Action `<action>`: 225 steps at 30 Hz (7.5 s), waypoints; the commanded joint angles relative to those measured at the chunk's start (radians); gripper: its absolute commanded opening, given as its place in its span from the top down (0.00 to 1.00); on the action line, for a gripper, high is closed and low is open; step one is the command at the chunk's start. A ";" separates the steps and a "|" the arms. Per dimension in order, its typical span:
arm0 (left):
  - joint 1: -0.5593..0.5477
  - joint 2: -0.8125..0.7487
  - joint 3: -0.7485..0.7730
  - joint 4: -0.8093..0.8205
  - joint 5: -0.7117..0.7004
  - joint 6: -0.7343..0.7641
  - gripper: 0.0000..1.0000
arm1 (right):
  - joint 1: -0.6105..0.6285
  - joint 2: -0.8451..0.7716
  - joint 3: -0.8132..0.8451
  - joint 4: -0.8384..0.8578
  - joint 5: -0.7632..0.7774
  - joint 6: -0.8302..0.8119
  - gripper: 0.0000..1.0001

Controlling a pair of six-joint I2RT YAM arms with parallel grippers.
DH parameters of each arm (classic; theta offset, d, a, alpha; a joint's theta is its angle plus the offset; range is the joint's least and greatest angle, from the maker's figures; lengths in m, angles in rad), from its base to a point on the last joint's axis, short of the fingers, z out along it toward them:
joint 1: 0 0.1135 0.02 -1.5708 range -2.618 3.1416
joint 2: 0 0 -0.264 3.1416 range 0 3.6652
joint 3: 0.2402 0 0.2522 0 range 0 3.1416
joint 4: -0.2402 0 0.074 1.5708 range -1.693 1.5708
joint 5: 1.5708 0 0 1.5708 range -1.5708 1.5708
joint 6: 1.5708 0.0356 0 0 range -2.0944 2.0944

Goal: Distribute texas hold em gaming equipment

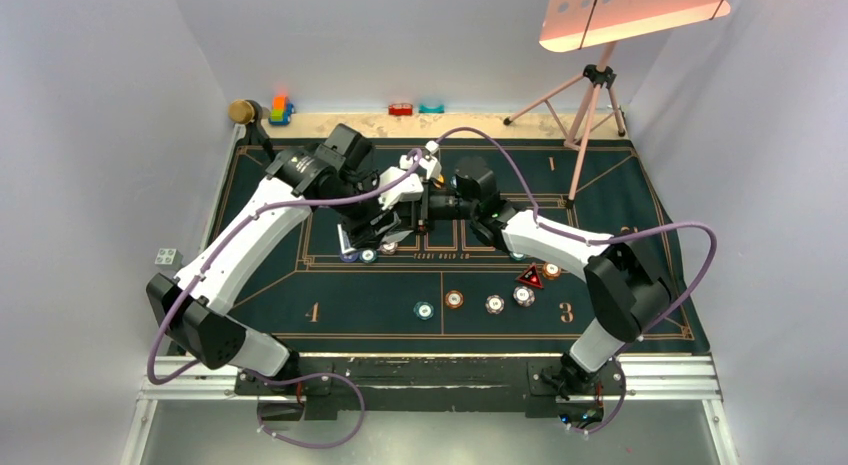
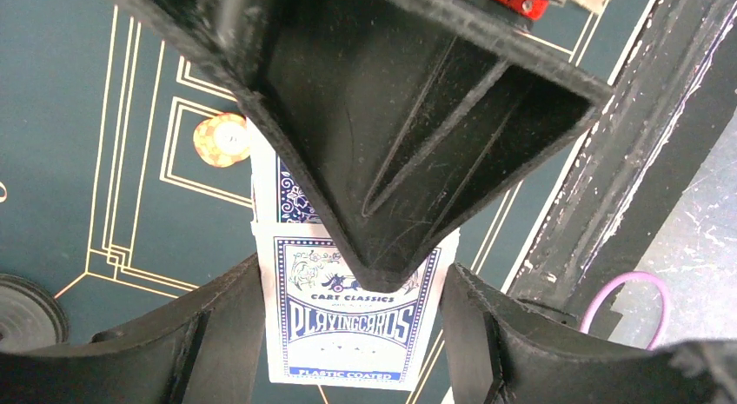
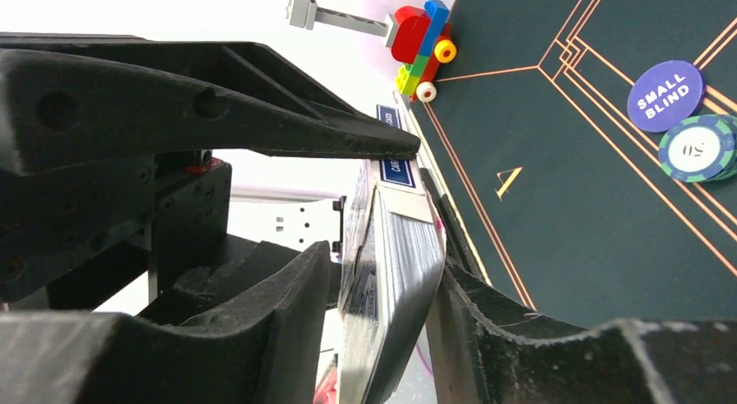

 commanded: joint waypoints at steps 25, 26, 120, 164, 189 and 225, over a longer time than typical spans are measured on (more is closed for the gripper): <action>0.060 -0.114 0.037 0.084 0.042 0.023 0.00 | -0.089 -0.053 0.001 0.028 -0.068 0.020 1.00; 0.064 -0.136 0.008 0.101 0.067 0.043 0.00 | -0.090 -0.053 0.005 0.018 -0.068 0.019 1.00; 0.091 -0.034 0.001 0.139 0.258 0.047 0.77 | -0.080 -0.182 -0.027 -0.185 -0.004 0.054 0.56; 0.031 -0.020 -0.042 -0.029 0.206 0.098 0.96 | -0.120 -0.136 0.027 -0.401 -0.014 -0.189 0.51; 0.030 -0.028 -0.054 0.033 0.225 0.062 1.00 | -0.091 -0.183 -0.075 -0.127 -0.057 -0.004 0.43; -0.020 -0.010 -0.065 0.049 0.166 0.075 0.00 | -0.060 -0.115 -0.156 0.112 -0.071 0.193 1.00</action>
